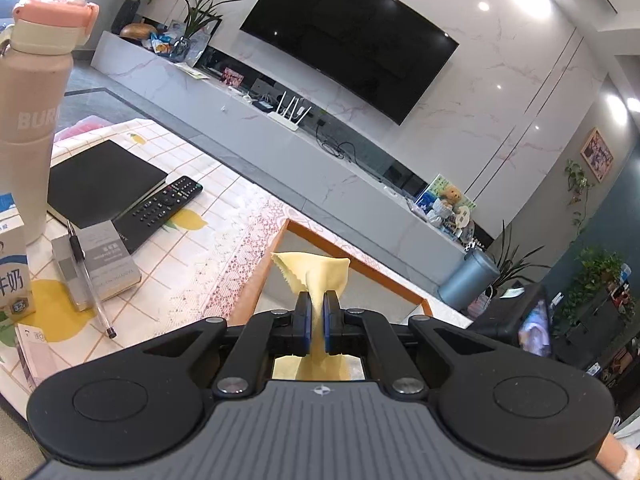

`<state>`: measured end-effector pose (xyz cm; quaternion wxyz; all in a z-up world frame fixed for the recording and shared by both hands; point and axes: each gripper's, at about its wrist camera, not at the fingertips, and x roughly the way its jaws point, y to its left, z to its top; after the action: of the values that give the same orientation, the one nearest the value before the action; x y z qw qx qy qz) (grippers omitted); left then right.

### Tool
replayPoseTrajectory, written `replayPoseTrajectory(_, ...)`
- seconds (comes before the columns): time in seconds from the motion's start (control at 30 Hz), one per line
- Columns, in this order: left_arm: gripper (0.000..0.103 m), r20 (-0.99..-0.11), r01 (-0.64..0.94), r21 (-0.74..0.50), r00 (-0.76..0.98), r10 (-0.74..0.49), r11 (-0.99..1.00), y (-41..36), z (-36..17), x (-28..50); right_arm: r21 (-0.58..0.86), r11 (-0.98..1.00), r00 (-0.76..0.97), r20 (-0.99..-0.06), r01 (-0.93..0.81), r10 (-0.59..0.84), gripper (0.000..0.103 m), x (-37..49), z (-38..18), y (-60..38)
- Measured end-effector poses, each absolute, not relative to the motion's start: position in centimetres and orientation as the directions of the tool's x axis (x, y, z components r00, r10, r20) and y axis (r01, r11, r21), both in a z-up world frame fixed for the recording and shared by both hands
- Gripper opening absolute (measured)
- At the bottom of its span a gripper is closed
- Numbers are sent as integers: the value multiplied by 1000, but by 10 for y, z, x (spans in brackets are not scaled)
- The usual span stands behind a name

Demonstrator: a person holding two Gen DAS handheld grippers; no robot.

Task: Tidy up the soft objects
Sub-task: 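Lower both items into the box and open both tools to release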

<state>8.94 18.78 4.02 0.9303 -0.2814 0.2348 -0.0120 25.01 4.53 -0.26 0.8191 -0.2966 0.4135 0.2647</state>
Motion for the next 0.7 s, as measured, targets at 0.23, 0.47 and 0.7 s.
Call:
replayPoseTrajectory(0.23,6,-465,-95,-469,872,-154,878,158,31,110,-189,748,549,-792,-636,267,81,230,20,17)
replayPoseTrajectory(0.47,6,-569,-188,-222,822,30,957,122,23,132,-212,736,590,-750,-643,300,82,204,43,-5)
replayPoseTrajectory(0.7,6,-587,-195,-161,807,65,968,116,34,140,-228,740,622,-719,-633,311,82,176,55,-25)
